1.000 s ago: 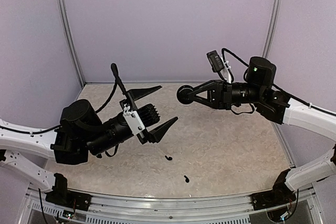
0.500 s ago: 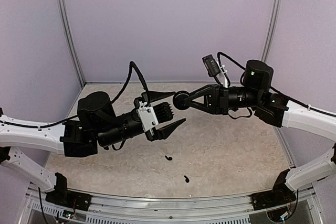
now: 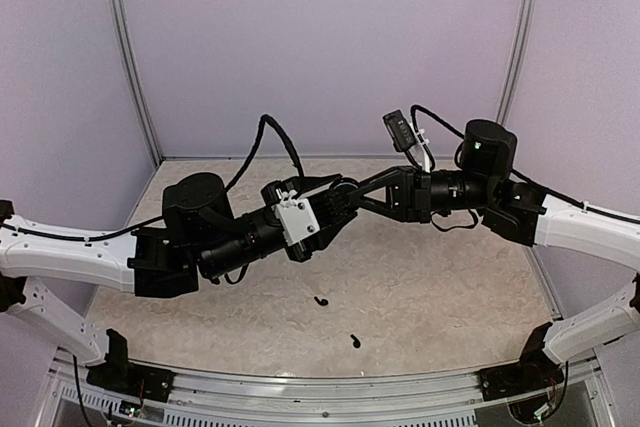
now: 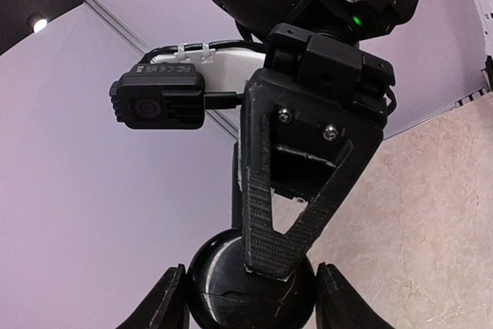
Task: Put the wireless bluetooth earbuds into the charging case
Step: Pass from the right arm to the left
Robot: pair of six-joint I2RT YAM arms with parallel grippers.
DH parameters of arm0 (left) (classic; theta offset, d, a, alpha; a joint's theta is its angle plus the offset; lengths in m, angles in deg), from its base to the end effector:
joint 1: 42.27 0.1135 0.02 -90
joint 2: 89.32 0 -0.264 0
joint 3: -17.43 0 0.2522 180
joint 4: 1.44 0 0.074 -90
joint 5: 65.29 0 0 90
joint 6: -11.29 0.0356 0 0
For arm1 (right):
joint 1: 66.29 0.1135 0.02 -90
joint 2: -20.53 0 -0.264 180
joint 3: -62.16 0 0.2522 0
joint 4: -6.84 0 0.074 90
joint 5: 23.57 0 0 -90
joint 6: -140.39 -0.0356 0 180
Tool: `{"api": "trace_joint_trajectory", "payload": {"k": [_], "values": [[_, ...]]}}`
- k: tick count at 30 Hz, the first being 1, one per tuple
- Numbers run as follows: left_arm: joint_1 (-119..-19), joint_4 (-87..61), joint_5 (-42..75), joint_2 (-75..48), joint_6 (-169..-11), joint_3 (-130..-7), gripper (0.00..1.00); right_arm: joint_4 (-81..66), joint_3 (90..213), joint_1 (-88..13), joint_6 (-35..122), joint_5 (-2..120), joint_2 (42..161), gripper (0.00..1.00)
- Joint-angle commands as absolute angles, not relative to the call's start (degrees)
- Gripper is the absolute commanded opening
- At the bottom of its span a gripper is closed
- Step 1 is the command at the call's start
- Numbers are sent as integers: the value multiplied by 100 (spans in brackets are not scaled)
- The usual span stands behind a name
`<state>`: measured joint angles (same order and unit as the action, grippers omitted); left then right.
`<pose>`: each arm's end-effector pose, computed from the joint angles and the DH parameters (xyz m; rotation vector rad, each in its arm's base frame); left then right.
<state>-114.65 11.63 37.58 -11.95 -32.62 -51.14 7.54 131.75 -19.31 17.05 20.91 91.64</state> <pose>0.1044 -0.3025 0.3406 1.1881 0.9180 -0.2015 0.1763 0.2261 0.3552 -0.9151 1.6314 1.6531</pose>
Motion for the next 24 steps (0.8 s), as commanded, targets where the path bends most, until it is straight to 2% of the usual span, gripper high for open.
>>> {"api": "trace_joint_trajectory", "payload": {"k": [1,4,7,10,17,24], "values": [[-11437,1238,3750,-1090,-3164,-5245,46,993,13117,-1859,1636,2056,9081,18],[-11426,976,3422,-1145,-3114,-5208,39,710,13153,-1858,1740,2038,9037,26],[-11425,716,2871,-1370,-2968,-5052,34,233,13230,-1856,1936,1990,8995,39],[-11426,389,2518,-1575,-2842,-4985,28,-178,13273,-1855,2096,1839,8974,44],[-11417,-814,1574,-1985,-2703,-5180,25,-867,13275,-1822,2383,924,9097,47],[-11425,-1618,1070,-1961,-2734,-5407,24,-1828,13555,-1477,2954,867,9286,49]]}}
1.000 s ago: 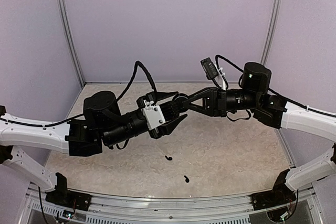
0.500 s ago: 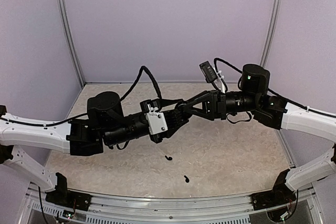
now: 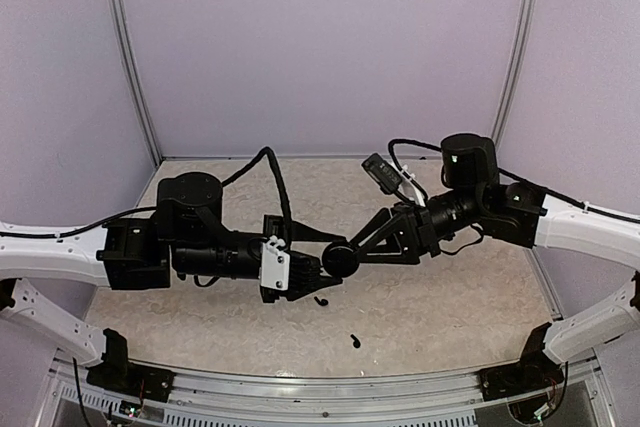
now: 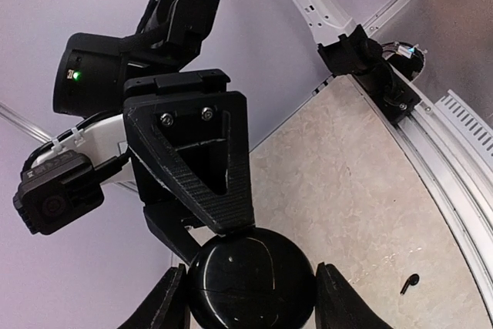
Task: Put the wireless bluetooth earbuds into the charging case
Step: Pass from the right arm to the left
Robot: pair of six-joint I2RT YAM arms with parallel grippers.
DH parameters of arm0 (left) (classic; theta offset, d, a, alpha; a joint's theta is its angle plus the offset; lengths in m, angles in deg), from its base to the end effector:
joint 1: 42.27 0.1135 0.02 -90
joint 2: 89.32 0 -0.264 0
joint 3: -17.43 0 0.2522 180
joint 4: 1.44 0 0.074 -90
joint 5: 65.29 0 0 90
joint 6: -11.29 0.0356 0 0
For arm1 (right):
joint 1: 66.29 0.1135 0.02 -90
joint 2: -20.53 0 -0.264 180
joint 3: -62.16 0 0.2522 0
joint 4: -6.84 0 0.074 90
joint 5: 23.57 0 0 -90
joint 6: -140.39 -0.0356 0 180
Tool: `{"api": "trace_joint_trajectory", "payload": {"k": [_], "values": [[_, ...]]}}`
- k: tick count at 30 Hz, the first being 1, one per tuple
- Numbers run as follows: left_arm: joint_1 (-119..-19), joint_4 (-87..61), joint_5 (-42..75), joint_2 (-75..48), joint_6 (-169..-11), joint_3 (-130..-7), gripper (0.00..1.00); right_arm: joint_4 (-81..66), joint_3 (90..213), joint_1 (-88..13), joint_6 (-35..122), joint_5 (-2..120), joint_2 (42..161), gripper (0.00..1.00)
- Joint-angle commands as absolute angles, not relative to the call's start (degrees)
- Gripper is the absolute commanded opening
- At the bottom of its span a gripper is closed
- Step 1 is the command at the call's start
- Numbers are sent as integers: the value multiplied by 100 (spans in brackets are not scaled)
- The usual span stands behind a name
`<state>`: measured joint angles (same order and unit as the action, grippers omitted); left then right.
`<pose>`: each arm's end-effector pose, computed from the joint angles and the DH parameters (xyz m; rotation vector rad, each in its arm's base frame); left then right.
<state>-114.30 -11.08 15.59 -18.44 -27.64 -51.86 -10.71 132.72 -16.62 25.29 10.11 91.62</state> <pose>0.0849 -0.2802 0.3347 1.6189 0.7448 -0.4050 0.1559 0.2294 0.3318 -1.1946 1.8043 1.7465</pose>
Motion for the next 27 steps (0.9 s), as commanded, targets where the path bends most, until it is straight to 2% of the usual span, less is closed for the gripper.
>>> {"api": "trace_joint_trajectory", "payload": {"k": [1,18,27], "values": [[-11425,-1674,1066,-1955,-2722,-5414,23,-1891,13578,-1454,2977,890,9313,49],[-11416,-1835,1048,-1784,-2519,-5478,23,-2354,13901,-1115,3150,877,9895,46],[-11416,-1936,993,-1721,-2445,-5530,23,-2532,14032,-1039,3315,842,10063,39]]}}
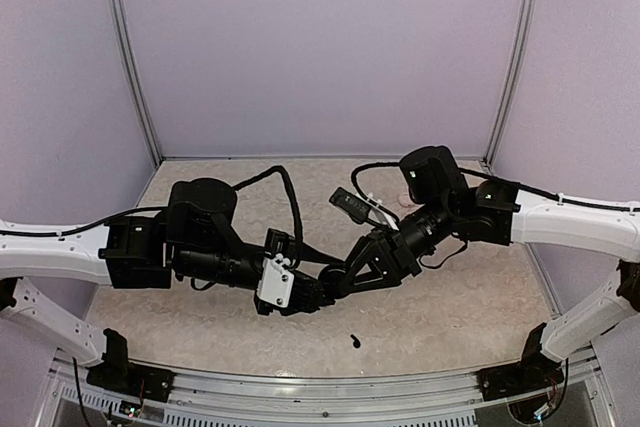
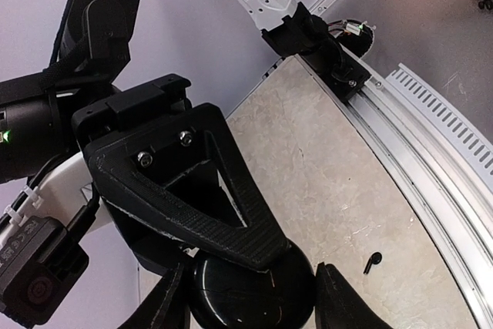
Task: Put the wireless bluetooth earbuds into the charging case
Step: Pass from the right arm to the left
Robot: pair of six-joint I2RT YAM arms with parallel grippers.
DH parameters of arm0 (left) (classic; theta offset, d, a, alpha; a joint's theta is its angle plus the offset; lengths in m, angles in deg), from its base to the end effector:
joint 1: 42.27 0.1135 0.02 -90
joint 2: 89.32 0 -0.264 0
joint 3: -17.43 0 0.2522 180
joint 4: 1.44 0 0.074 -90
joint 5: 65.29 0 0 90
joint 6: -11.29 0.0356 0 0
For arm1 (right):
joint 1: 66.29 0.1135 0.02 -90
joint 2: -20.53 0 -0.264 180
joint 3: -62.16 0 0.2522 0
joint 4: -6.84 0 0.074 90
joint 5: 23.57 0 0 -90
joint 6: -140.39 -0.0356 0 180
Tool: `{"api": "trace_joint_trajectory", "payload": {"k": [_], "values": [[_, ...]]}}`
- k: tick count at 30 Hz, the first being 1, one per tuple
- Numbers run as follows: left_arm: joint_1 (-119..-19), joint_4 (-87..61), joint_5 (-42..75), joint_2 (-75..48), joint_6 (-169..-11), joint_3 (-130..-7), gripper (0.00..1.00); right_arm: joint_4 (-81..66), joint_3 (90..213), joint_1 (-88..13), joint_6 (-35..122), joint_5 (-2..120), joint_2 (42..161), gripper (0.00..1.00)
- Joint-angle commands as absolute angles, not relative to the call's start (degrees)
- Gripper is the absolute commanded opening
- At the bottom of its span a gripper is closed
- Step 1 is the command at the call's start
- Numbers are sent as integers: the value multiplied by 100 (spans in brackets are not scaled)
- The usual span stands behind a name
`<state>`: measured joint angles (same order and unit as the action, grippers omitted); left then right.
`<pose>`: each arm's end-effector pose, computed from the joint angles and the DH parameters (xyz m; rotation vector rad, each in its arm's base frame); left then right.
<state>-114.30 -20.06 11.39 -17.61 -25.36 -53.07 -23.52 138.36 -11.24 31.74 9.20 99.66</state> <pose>0.0821 -0.2798 0.3220 1.7834 0.7431 -0.4414 0.1474 0.2631 0.3087 -1.3673 1.9816 1.7557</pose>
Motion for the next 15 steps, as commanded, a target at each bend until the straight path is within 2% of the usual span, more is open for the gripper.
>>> {"api": "trace_joint_trajectory", "payload": {"k": [1,11,15], "values": [[-11416,-1939,991,-1716,-2429,-5535,22,-2537,14054,-1035,3316,823,10070,39],[-11417,-1976,974,-1661,-2362,-5550,22,-2502,14048,-996,3306,623,10137,33],[-11416,-1948,1028,-1663,-2368,-5534,25,-2553,14043,-978,3354,603,10159,26]]}}
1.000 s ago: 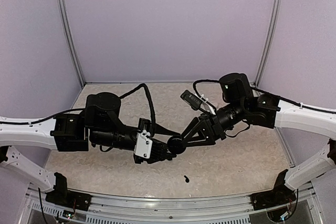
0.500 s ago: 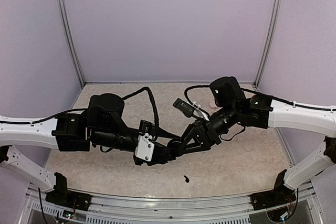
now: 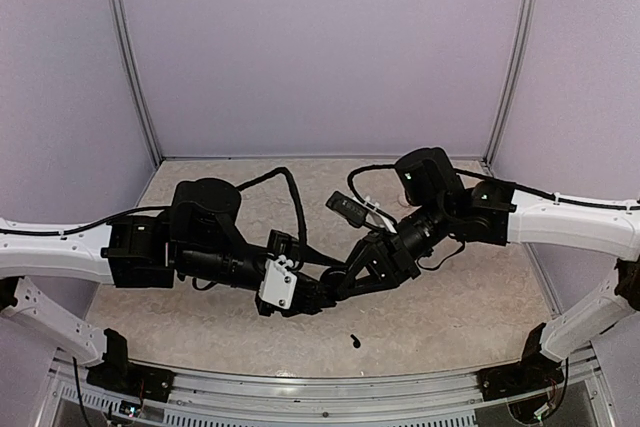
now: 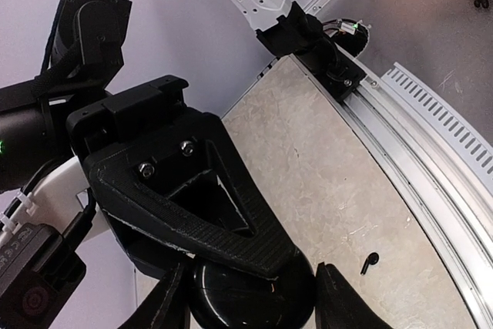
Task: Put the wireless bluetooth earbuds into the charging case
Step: Pass from the right arm to the left
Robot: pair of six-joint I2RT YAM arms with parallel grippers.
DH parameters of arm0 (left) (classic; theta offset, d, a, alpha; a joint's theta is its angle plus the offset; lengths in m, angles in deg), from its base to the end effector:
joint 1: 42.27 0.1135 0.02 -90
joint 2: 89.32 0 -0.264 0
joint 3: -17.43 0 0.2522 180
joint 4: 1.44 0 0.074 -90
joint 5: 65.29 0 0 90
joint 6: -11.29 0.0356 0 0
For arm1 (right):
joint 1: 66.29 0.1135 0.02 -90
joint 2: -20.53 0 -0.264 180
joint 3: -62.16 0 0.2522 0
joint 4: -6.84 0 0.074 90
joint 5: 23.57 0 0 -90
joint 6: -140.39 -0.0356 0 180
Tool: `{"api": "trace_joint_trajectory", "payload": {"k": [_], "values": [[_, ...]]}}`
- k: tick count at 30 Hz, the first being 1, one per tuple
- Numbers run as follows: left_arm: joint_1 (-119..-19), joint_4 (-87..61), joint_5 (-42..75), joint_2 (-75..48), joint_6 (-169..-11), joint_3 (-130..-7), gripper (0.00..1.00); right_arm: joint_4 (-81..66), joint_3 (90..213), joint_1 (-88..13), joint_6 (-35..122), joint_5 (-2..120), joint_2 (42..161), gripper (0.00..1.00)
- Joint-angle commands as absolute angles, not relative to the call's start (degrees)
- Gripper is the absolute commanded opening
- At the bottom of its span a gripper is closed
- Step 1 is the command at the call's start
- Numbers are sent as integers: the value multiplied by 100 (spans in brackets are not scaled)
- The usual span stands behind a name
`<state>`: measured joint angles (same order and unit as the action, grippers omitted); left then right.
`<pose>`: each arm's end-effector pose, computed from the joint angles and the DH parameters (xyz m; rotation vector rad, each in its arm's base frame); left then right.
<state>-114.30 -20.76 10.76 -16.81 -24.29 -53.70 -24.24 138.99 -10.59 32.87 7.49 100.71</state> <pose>0.0826 -0.2826 0.3209 1.8050 0.7271 -0.4396 0.1455 0.2674 0.3067 -1.4132 1.9689 1.7835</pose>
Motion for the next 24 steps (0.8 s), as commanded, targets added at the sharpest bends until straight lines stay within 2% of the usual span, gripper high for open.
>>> {"api": "trace_joint_trajectory", "payload": {"k": [1,3,8,11,15,24], "values": [[-11416,-1924,1071,-1667,-2377,-5517,27,-2559,14048,-980,3360,597,10157,24],[-11422,-1833,1186,-1687,-2413,-5477,32,-2551,14051,-977,3375,588,10129,19],[-11416,-1271,1603,-1905,-2679,-5176,61,-2260,13996,-1048,3222,740,9898,11],[-11427,-801,1999,-2072,-2927,-4932,70,-1691,13805,-1187,2838,931,9681,8],[-11472,-453,2350,-2168,-3118,-4804,71,-895,13448,-1340,2252,1116,9404,8],[-11609,-138,2457,-1941,-3179,-4830,68,-701,13384,-1355,2068,1350,9269,10]]}}
